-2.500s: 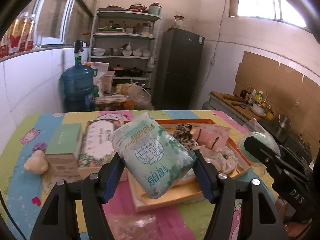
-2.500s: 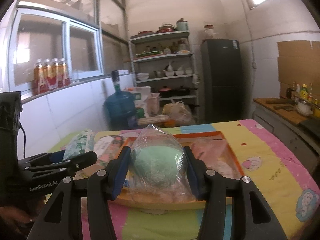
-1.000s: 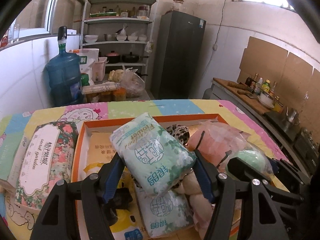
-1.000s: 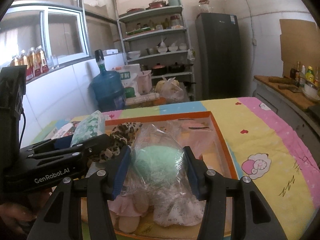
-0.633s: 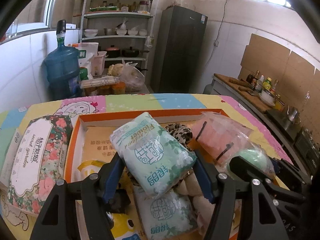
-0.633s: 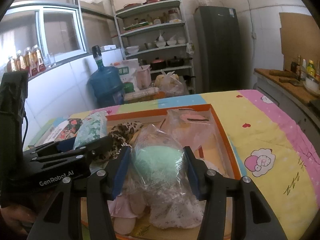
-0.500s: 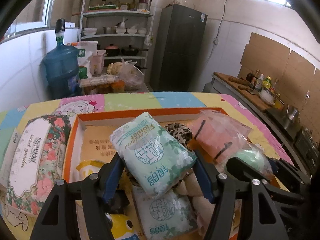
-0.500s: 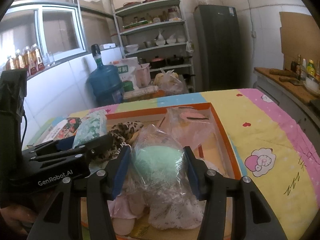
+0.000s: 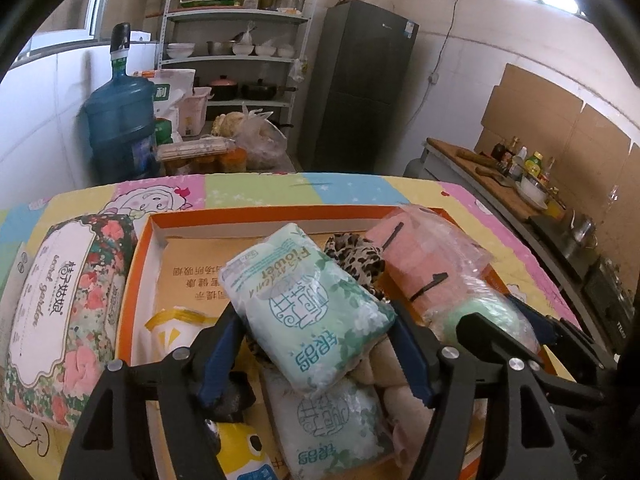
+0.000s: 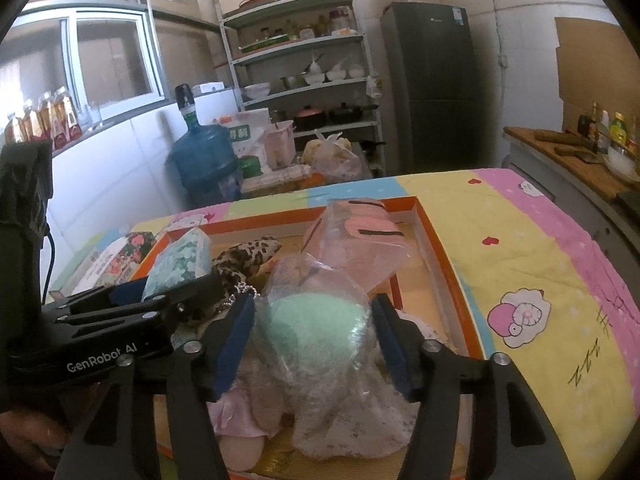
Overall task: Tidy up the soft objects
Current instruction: 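Lower both items into the box and open both grippers, then withdraw both tools from the box toward the remaining items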
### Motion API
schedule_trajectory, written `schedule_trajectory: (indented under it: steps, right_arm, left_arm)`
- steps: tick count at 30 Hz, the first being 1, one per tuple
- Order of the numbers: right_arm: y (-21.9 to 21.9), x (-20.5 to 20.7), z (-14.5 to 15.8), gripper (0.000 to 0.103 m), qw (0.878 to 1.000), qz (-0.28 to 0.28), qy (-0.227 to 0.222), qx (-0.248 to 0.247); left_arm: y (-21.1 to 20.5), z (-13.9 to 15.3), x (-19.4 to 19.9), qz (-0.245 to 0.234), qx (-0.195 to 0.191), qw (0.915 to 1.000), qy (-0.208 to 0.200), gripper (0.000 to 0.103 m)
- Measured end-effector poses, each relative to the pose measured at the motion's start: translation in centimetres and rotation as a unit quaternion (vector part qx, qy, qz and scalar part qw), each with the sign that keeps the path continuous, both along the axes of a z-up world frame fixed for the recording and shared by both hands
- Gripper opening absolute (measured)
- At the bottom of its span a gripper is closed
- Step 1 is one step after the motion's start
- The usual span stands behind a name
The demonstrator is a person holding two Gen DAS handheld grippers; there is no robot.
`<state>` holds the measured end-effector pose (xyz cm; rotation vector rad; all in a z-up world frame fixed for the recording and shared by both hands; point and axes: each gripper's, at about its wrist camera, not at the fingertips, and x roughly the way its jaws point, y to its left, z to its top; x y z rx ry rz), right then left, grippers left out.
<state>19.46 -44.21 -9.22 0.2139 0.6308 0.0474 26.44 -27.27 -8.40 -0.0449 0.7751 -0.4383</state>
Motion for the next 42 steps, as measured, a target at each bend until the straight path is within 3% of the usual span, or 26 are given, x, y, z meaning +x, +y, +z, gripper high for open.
schedule_trajectory:
  steps: [8, 26, 37, 42]
  right_arm:
    - [-0.6, -1.1, 0.4, 0.071, 1.0, -0.003, -0.013, 0.024]
    - [0.1, -4.7, 3.1, 0.071, 0.998, -0.014, -0.053, 0.026]
    - [2.9, -6.4, 4.6, 0.071, 0.998, -0.004, -0.065, 0.017]
    - [4.5, -6.9, 5.3, 0.077, 0.998, -0.001, -0.067, 0.006]
  left_arm:
    - [0.6, 1.0, -0.8, 0.007, -0.013, 0.9997, -0.018, 0.088]
    - [2.9, 3.9, -4.7, 0.025, -0.003, 0.9968, -0.076, 0.089]
    - [6.7, 5.5, -7.4, 0.059, -0.006, 0.9935, -0.097, 0.089]
    - [8.7, 6.0, -8.4, 0.069, -0.01, 0.992, -0.105, 0.089]
